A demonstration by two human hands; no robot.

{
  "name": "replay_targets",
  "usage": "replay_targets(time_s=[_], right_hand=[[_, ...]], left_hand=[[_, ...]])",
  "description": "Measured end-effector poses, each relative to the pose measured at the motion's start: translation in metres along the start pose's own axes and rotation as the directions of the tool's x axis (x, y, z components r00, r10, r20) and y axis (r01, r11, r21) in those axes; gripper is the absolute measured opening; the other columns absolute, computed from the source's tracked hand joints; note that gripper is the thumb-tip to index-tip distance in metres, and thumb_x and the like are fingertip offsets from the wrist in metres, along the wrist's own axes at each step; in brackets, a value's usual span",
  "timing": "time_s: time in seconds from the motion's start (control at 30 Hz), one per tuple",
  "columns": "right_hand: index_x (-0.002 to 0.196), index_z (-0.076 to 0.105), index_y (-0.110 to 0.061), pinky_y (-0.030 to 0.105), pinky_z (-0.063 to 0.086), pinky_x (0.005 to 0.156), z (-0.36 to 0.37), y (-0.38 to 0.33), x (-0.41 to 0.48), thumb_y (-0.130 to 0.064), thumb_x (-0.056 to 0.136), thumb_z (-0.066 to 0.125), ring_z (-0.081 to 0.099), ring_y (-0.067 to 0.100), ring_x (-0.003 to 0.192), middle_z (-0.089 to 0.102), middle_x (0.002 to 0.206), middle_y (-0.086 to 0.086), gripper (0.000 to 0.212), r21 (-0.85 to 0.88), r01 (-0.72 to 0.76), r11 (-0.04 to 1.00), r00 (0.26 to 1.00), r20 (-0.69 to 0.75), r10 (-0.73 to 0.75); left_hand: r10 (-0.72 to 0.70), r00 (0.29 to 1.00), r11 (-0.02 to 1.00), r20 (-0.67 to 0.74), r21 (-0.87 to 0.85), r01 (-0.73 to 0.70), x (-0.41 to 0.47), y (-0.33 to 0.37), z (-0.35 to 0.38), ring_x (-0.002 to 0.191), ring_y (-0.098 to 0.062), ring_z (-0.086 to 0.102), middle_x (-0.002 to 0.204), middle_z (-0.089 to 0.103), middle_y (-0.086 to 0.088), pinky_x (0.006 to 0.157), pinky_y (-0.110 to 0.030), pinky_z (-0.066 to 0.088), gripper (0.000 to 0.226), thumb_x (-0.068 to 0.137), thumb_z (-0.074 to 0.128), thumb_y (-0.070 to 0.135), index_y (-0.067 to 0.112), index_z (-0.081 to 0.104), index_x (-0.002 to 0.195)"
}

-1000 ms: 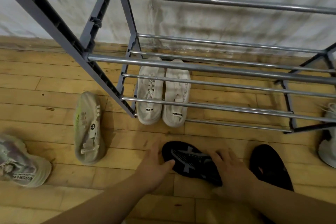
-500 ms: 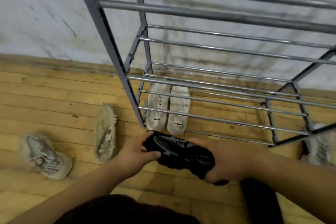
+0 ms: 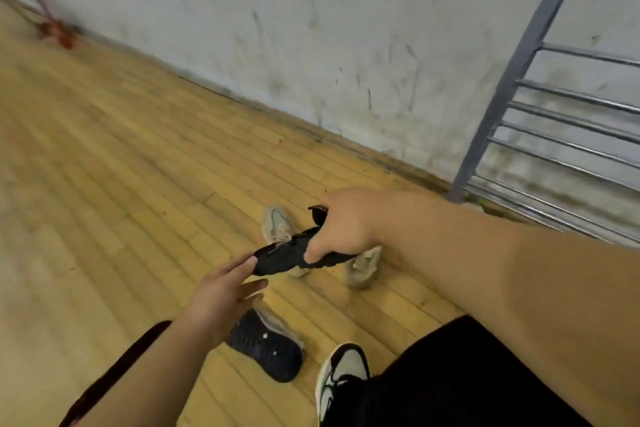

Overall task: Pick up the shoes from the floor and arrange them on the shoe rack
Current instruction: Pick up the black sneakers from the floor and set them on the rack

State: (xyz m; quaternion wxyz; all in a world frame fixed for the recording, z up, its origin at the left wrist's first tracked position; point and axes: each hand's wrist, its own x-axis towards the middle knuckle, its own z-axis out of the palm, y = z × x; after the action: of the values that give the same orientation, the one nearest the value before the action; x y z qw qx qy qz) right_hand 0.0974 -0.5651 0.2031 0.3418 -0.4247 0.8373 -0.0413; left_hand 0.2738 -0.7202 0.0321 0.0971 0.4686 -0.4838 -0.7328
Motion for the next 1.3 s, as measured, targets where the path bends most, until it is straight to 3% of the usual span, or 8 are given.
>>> replay_targets(time_s=[0.17, 0.4, 0.53, 0.7, 0.97, 1.03, 1.13, 1.3], right_hand=[[0.138, 0.047, -0.021, 0.044, 0.057, 0.089, 0.105, -0.054, 0.024, -0.05, 0.08, 0.074, 0.062, 0.029, 0.109, 0.063, 0.129, 0.004, 0.07, 0.006, 0.058, 0.998, 0.997, 0.055, -0.059], [0.14, 0.042, -0.022, 0.037, 0.05, 0.076, 0.132, -0.048, 0.053, -0.042, 0.091, 0.063, 0.06, 0.03, 0.111, 0.061, 0.128, 0.005, 0.057, -0.225, 0.079, 0.971, 0.996, -0.032, -0.088], [0.135, 0.044, -0.027, 0.039, 0.051, 0.077, 0.145, -0.046, 0.054, -0.046, 0.086, 0.065, 0.061, 0.028, 0.106, 0.064, 0.121, 0.001, 0.057, -0.293, 0.12, 0.949, 0.992, -0.004, -0.126], [0.149, 0.038, -0.032, 0.036, 0.052, 0.082, 0.165, -0.061, 0.05, -0.047, 0.086, 0.067, 0.06, 0.024, 0.112, 0.061, 0.128, -0.002, 0.071, -0.364, 0.348, 0.864, 0.936, 0.183, -0.3], [0.149, 0.037, -0.034, 0.039, 0.055, 0.085, 0.174, -0.071, 0.052, -0.049, 0.087, 0.067, 0.061, 0.023, 0.111, 0.063, 0.125, -0.003, 0.071, -0.425, 0.406, 0.809, 0.913, 0.224, -0.34], [0.154, 0.031, -0.036, 0.038, 0.054, 0.082, 0.174, -0.068, 0.054, -0.049, 0.087, 0.067, 0.061, 0.024, 0.111, 0.062, 0.128, -0.002, 0.077, -0.442, 0.377, 0.814, 0.926, 0.195, -0.323], [0.153, 0.031, -0.034, 0.035, 0.052, 0.077, 0.172, -0.061, 0.056, -0.044, 0.087, 0.066, 0.061, 0.024, 0.106, 0.063, 0.123, -0.001, 0.076, -0.454, 0.313, 0.834, 0.95, 0.146, -0.276], [0.143, 0.038, -0.029, 0.039, 0.054, 0.075, 0.165, -0.052, 0.062, -0.044, 0.086, 0.065, 0.062, 0.028, 0.102, 0.064, 0.118, 0.002, 0.064, -0.449, 0.177, 0.876, 0.98, -0.002, -0.199]], left_hand=[[-0.035, 0.986, 0.999, -0.161, 0.017, 0.038, -0.016, -0.042, -0.082, 0.103, -0.028, 0.074, 0.116, 0.076, -0.008, 0.092, -0.044, 0.056, 0.033, 0.101, 0.066, 0.021, 0.02, 0.062, 0.134], [-0.041, 0.958, 0.928, -0.283, 0.344, 0.141, -0.02, -0.124, -0.126, 0.106, -0.02, 0.067, 0.125, 0.065, 0.0, 0.092, -0.041, 0.056, 0.063, 0.096, 0.07, 0.035, 0.023, 0.045, 0.152], [-0.104, 0.973, 0.721, -0.204, 0.658, 0.215, -0.04, -0.184, -0.136, 0.1, -0.013, 0.063, 0.136, 0.057, 0.002, 0.068, -0.023, 0.053, 0.074, 0.09, 0.074, 0.046, 0.032, 0.039, 0.154], [-0.272, 0.96, 0.533, -0.067, 0.82, 0.209, -0.065, -0.25, -0.137, 0.128, -0.018, 0.053, 0.149, 0.047, 0.003, 0.107, -0.033, 0.049, 0.091, 0.079, 0.082, 0.046, 0.04, 0.032, 0.155], [-0.31, 0.948, 0.122, -0.067, 0.987, 0.109, -0.078, -0.298, -0.121, 0.124, -0.026, 0.045, 0.145, 0.034, -0.001, 0.1, -0.045, 0.051, 0.111, 0.073, 0.081, 0.05, 0.041, 0.007, 0.155], [-0.23, 0.97, 0.176, -0.077, 0.977, 0.12, -0.076, -0.289, -0.121, 0.121, -0.025, 0.046, 0.143, 0.034, -0.001, 0.099, -0.044, 0.053, 0.113, 0.073, 0.079, 0.044, 0.044, 0.003, 0.156], [-0.006, 0.996, 0.412, -0.093, 0.907, 0.087, -0.067, -0.245, -0.127, 0.114, -0.019, 0.051, 0.136, 0.035, 0.005, 0.094, -0.038, 0.056, 0.118, 0.073, 0.08, 0.045, 0.053, -0.004, 0.155], [0.41, 0.892, 0.676, -0.191, 0.72, -0.156, -0.066, -0.145, -0.152, 0.111, -0.011, 0.052, 0.137, 0.036, 0.009, 0.096, -0.03, 0.052, 0.089, 0.077, 0.086, 0.035, 0.038, 0.029, 0.145]])
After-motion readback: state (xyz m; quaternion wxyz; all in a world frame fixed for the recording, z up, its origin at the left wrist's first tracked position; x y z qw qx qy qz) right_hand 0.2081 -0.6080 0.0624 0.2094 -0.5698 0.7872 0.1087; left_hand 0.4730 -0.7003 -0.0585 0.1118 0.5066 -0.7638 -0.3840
